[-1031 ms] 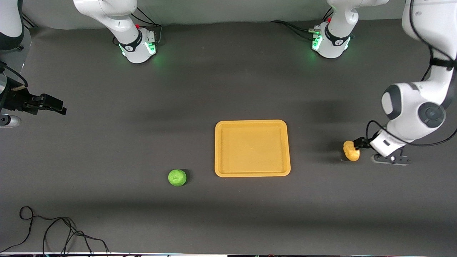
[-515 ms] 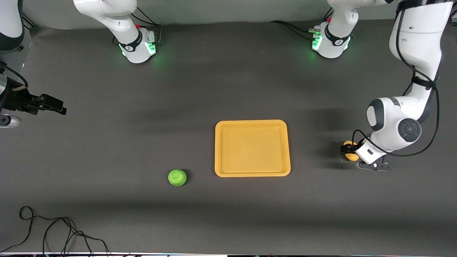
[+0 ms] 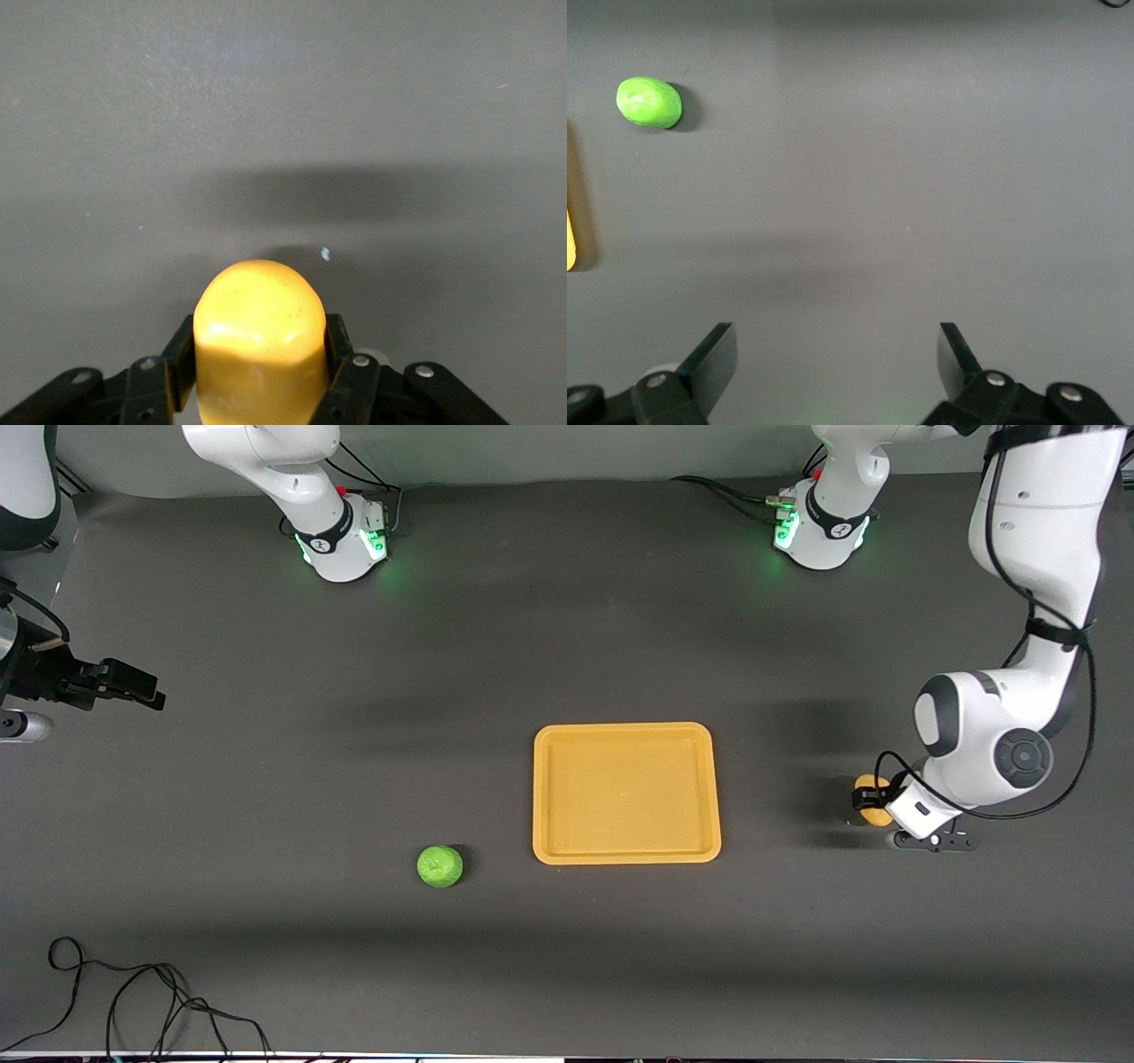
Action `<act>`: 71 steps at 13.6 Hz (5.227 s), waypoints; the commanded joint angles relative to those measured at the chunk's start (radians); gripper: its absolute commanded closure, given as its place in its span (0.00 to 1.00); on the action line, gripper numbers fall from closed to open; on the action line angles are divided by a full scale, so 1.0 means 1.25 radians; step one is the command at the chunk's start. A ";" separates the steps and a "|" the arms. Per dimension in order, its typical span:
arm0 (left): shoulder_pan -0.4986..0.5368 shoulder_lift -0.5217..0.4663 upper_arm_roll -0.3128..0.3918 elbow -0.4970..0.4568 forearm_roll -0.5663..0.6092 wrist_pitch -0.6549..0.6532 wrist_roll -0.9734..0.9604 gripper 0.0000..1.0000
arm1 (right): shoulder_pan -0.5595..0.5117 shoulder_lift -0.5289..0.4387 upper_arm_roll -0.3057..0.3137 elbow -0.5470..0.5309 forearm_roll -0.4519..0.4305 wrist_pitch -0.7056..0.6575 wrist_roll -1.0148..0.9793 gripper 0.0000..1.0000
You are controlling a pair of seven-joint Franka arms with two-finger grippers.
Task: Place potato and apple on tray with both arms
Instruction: 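Carry the potato onto the tray while the right gripper reaches the apple, then release the potato on the tray while the right gripper lowers to apple, then grasp the green apple with the right gripper, then carry the apple over the tray with the right gripper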
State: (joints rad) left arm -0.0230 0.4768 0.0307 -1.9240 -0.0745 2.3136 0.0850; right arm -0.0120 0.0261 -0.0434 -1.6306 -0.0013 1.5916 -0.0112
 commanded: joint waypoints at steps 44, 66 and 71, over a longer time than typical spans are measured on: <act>-0.027 -0.337 -0.013 0.112 0.073 -0.355 0.009 0.00 | 0.311 0.703 0.009 0.242 0.037 0.554 0.200 0.00; 0.002 -0.332 -0.015 0.252 0.065 -0.523 0.094 0.00 | 0.466 0.514 0.036 0.497 0.032 0.142 0.557 0.36; 0.005 -0.331 -0.015 0.248 0.020 -0.533 0.087 0.00 | 0.614 0.610 0.031 0.546 0.024 0.226 0.695 0.37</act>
State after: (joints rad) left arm -0.0216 0.0595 0.0150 -1.6219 -0.0348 1.6663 0.1813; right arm 0.7100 0.7151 0.0108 -1.0116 0.0392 1.8431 0.7933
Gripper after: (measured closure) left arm 0.000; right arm 0.229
